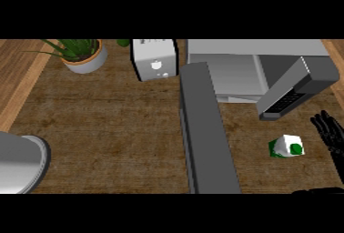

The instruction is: Pick up the milk, place it into the microwave and close the microwave

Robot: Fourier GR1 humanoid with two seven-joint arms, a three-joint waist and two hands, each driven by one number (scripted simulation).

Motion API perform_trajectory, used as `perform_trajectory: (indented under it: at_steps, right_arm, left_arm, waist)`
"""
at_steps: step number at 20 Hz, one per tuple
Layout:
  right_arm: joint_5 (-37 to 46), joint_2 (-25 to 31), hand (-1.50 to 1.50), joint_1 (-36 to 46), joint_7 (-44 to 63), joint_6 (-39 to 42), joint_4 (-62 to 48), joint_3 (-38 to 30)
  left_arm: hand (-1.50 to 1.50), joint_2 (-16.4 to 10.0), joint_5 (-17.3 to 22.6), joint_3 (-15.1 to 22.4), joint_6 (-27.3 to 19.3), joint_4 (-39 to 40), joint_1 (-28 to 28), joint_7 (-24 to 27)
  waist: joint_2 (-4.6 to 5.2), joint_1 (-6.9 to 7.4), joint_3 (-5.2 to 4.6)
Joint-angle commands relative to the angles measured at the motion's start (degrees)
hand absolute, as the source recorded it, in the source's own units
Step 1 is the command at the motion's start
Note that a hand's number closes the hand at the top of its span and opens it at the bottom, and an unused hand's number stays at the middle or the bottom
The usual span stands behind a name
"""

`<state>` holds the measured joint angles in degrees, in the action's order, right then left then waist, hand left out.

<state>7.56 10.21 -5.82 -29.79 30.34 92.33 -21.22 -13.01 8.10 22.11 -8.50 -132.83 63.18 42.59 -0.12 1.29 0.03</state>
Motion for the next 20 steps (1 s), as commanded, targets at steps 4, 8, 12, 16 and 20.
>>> perform_trajectory:
  at_steps: [4,8,12,16,20]
  right_arm:
    - [6.72,1.40,-1.50,5.83,-8.98,-7.11,-16.55,-1.11]
    - [6.47,5.86,-1.50,10.13,-13.21,-6.61,-25.70,-3.19]
    - [10.60,4.79,-1.50,10.23,-18.25,-10.20,-31.20,-0.03]
    - [10.63,5.93,-1.50,13.53,-20.34,-8.73,-37.53,1.97]
    - [11.69,7.38,-1.50,14.00,-23.85,-9.66,-44.06,3.03]
  left_arm:
    - [-1.50,-0.78,1.97,-1.94,1.64,2.25,0.18,3.23]
    - [-1.50,-1.99,2.55,-1.18,3.27,0.29,4.78,5.76]
    - [-1.50,-3.30,1.33,-0.79,3.40,-1.94,8.40,7.18]
    - [-1.50,-3.37,4.82,-4.27,4.73,2.68,5.15,8.09]
    - [-1.50,-2.99,6.68,-5.56,5.03,3.92,3.53,8.24]
  waist:
    - [0.13,-0.17,0.03]
    - [0.13,0.11,0.06]
    - [0.12,-0.03,0.07]
    - [0.15,-0.14,0.03]
    - [0.19,-0.37,0.03]
